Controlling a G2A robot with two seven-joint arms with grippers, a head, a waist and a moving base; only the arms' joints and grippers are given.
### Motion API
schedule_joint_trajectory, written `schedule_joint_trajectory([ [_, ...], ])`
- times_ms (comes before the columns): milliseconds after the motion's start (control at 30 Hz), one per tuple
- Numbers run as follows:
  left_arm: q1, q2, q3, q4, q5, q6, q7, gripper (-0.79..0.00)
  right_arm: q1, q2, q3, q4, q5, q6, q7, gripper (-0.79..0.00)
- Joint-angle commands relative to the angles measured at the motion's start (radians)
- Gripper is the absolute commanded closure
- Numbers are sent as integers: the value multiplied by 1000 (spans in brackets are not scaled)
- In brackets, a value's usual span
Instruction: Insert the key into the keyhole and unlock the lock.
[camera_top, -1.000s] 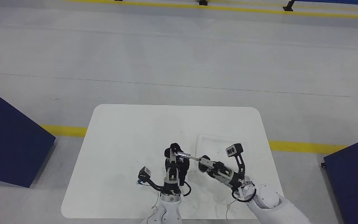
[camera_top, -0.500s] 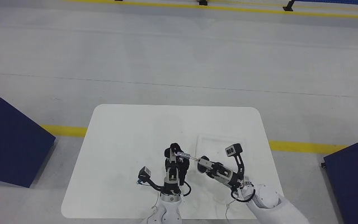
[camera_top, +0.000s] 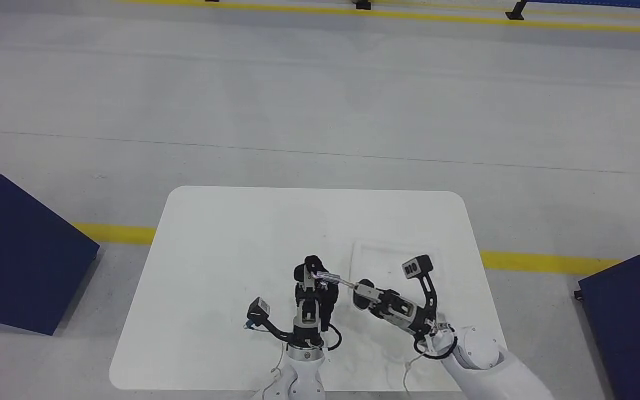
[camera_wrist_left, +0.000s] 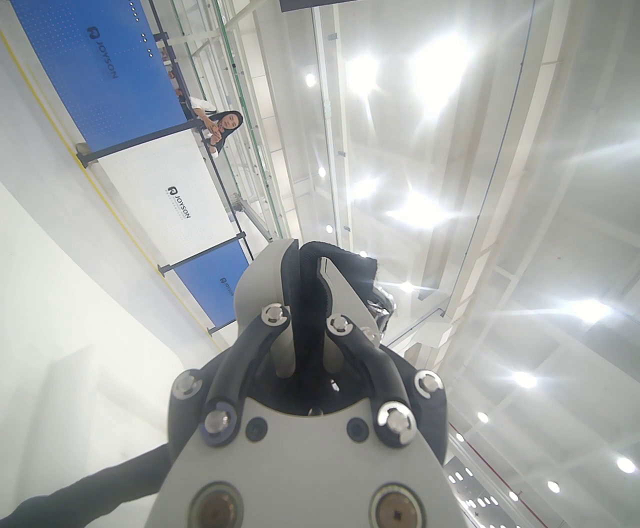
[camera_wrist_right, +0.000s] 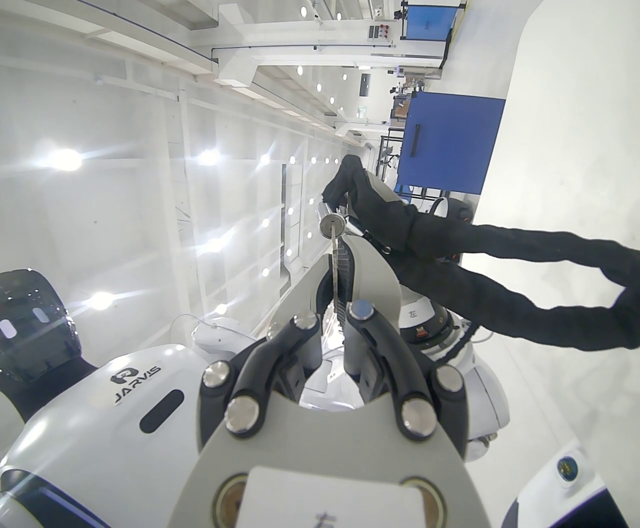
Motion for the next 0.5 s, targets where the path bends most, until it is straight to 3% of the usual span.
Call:
schedule_joint_trajectory([
  [0, 12, 2, -13, -23, -19, 8, -49, 0, -3, 0, 11, 2, 3, 5, 11, 0],
  [467, 96, 34, -113, -148, -145, -27, -386, 0, -38, 18, 127, 9, 38, 72, 187, 0],
])
